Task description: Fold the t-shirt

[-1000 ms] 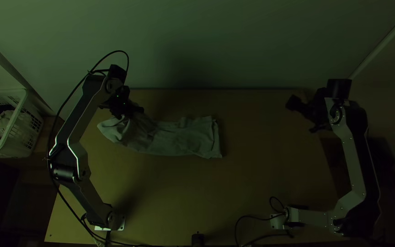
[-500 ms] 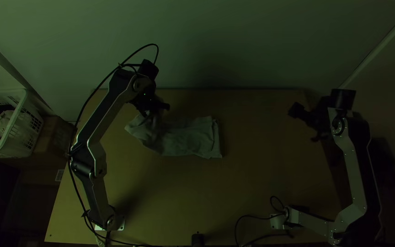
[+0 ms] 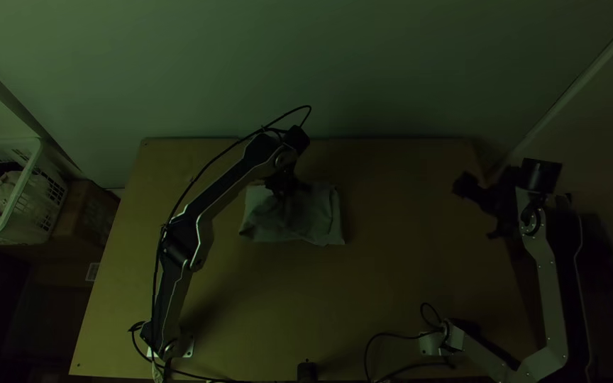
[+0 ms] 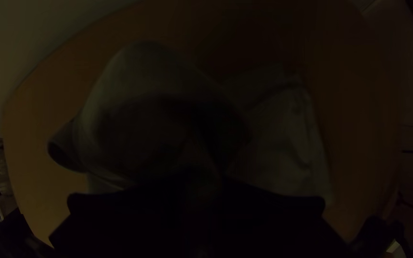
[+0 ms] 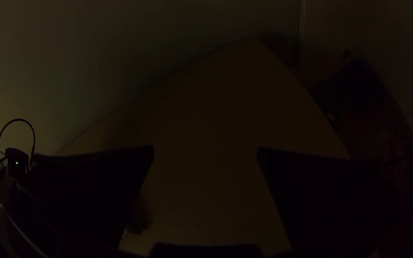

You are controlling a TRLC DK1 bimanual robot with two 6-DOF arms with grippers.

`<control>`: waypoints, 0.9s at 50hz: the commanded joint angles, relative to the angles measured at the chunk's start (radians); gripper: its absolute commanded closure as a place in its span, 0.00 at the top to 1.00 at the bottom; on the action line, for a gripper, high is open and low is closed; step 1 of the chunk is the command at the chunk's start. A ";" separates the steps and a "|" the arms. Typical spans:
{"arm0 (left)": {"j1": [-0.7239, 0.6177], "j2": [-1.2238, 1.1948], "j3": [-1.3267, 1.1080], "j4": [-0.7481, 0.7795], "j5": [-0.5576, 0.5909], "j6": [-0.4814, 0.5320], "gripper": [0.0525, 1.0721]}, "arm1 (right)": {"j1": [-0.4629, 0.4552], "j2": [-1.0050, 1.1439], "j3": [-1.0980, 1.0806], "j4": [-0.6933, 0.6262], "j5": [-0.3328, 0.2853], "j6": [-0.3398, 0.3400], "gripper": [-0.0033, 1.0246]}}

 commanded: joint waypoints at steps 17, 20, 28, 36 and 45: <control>-0.097 0.057 0.039 0.433 0.228 -0.086 0.96 | 0.001 -0.209 -0.225 0.013 -0.005 0.051 0.96; -0.097 0.047 0.038 0.441 0.233 -0.086 0.96 | 0.001 -0.225 -0.247 0.024 -0.005 0.051 0.96; -0.083 0.018 -0.001 0.411 0.239 -0.058 0.96 | 0.004 -0.225 -0.258 0.053 -0.005 0.051 0.96; -0.060 0.003 -0.008 0.313 0.237 0.023 0.96 | 0.027 -0.199 -0.233 0.098 -0.005 0.051 0.96; -0.008 -0.058 -0.093 0.233 0.222 0.086 0.96 | 0.111 -0.179 -0.233 0.179 -0.003 0.062 0.96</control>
